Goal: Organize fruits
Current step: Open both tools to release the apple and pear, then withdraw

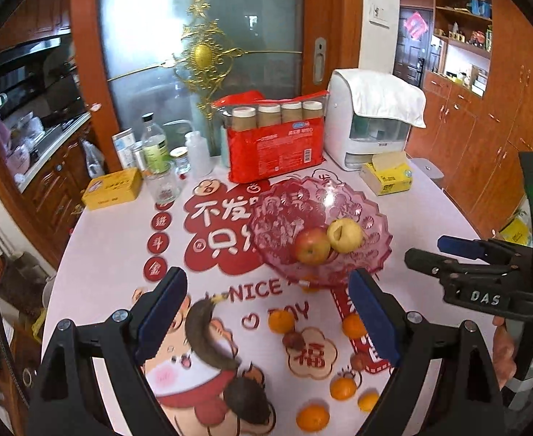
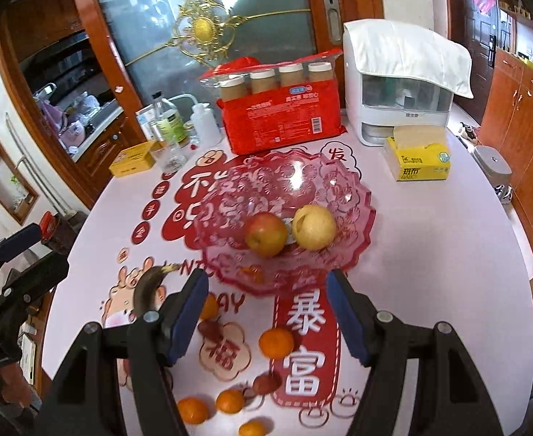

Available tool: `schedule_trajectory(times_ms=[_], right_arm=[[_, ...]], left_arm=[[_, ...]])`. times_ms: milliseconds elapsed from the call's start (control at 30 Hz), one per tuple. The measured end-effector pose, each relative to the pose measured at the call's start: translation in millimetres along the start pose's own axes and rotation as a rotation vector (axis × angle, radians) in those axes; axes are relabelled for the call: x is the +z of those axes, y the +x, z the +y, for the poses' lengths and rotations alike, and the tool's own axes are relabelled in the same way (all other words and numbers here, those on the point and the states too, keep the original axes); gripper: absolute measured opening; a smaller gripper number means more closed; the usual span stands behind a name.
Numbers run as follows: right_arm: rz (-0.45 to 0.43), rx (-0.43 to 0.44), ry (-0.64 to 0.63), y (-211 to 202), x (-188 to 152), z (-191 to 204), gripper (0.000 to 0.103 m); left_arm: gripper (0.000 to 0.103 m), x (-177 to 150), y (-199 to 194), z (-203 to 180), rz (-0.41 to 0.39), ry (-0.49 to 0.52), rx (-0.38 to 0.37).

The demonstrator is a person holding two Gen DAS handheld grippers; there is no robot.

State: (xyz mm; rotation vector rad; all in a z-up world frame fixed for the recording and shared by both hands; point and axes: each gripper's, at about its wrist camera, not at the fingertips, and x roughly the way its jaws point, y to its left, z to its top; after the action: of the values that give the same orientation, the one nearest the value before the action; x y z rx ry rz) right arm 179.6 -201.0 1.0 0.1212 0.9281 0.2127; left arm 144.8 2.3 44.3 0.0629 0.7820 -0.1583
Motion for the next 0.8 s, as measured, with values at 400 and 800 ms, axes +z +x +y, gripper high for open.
schedule_trajectory(times_ms=[400, 800], right_arm=[[-0.034, 0.052, -0.044, -46.6, -45.9, 20.0, 0.068], [-0.019, 0.077, -0.126, -51.0, -91.7, 38.2, 0.068]], left_arm=[[0.091, -59.4, -48.4, 8.5, 0.003, -0.05, 0.06], [0.096, -103.9, -50.7, 26.2, 0.044, -0.145, 0.106]])
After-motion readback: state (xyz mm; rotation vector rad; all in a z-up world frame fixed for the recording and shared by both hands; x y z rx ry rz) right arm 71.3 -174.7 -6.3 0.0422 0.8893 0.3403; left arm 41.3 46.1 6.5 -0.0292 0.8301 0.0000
